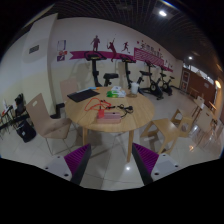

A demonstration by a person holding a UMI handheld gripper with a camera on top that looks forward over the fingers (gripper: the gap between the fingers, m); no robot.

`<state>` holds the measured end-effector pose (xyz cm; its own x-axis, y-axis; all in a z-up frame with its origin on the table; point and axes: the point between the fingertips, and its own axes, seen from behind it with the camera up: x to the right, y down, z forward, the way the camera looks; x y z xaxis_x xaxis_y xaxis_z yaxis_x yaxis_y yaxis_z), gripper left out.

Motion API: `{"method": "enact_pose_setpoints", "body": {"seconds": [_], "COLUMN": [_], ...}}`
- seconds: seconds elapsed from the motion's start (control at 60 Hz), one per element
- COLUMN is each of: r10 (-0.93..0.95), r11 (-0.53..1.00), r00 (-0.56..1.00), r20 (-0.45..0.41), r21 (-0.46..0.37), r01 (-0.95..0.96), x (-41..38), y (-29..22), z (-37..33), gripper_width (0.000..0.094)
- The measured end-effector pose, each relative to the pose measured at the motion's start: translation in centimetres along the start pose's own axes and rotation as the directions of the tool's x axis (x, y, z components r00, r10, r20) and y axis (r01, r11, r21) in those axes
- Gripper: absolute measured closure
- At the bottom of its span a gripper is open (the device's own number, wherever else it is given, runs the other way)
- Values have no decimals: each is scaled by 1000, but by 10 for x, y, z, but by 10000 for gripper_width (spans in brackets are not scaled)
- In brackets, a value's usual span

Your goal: Unplug charger

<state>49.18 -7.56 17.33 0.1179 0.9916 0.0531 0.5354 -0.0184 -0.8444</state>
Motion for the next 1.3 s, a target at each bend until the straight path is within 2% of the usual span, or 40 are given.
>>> {"method": "enact_pose_setpoints", "body": {"seconds": [0.1,0.433,1.083,1.3], "r10": [-14,-32,-9,-8], "r11": [1000,999,984,983], "r00": [1000,997,999,999], "r20": [17,74,39,36], "r21": [5,41,177,182], "r01": [14,29,2,2], "x": [-3,-45,-74,-79], "y": [-1,-15,-75,-85], "z": [-8,65,335,394], "gripper_width": [84,80,78,81]}}
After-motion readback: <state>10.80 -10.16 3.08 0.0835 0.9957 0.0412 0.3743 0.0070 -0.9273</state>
